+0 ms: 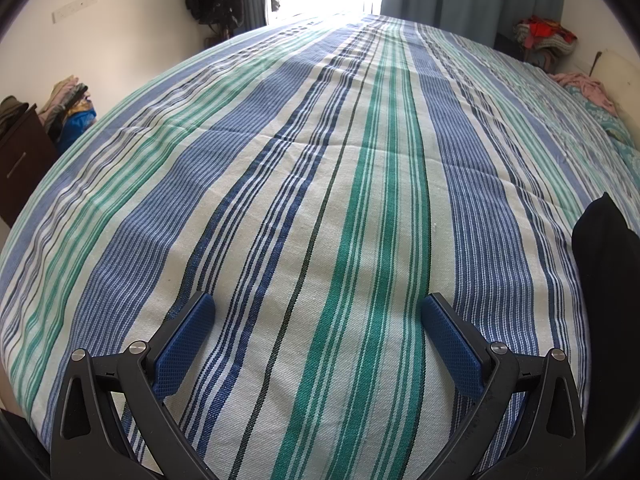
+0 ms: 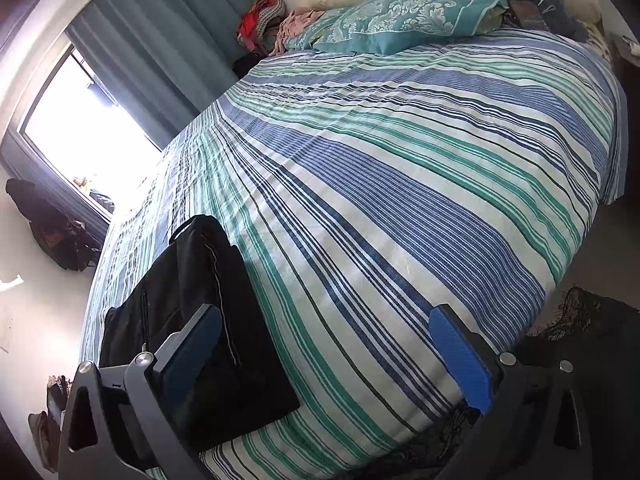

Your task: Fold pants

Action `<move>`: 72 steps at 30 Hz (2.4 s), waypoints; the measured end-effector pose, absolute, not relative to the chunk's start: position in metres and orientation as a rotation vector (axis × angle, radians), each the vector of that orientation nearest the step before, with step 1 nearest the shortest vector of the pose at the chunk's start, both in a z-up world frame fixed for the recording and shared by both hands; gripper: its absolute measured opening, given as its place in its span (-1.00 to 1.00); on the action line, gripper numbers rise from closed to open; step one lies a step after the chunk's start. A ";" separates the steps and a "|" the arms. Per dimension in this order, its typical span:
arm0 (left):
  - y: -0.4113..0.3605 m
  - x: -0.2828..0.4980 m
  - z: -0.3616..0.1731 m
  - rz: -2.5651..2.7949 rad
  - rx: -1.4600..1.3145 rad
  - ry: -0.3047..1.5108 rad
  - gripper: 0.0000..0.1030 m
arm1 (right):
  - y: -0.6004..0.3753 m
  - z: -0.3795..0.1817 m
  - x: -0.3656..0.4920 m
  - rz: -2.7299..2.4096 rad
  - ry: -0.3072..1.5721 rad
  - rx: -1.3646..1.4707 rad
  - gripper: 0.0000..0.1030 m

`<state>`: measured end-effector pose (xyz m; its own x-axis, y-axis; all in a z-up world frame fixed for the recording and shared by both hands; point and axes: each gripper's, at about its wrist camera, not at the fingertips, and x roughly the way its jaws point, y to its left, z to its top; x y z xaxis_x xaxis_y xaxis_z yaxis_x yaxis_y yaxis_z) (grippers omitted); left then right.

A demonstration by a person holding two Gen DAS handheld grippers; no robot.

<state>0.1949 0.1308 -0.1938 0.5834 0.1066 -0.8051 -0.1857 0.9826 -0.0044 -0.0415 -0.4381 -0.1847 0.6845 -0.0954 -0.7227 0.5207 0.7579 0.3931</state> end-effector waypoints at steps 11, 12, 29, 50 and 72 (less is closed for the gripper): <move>0.131 0.195 -0.194 0.171 -0.091 0.933 0.99 | -0.434 -0.187 -0.038 -0.361 0.761 0.624 0.99; 0.131 0.195 -0.194 0.171 -0.091 0.933 0.99 | -0.433 -0.186 -0.037 -0.358 0.763 0.619 0.99; 0.128 0.198 -0.194 0.184 -0.092 0.944 0.99 | -0.423 -0.182 -0.035 -0.276 0.730 0.611 0.99; -0.003 0.171 -0.181 -0.573 -0.356 1.288 0.96 | -0.415 -0.236 0.090 0.460 1.245 0.631 0.77; 0.008 0.310 -0.054 -0.431 -0.209 0.967 -0.40 | -0.297 -0.121 0.224 0.596 0.906 0.395 -0.28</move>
<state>0.3100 0.0080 -0.0539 0.4921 -0.4440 -0.7488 0.2605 0.8959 -0.3600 0.2240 -0.2968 -0.1211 0.4746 0.6318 -0.6128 -0.3119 0.7718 0.5542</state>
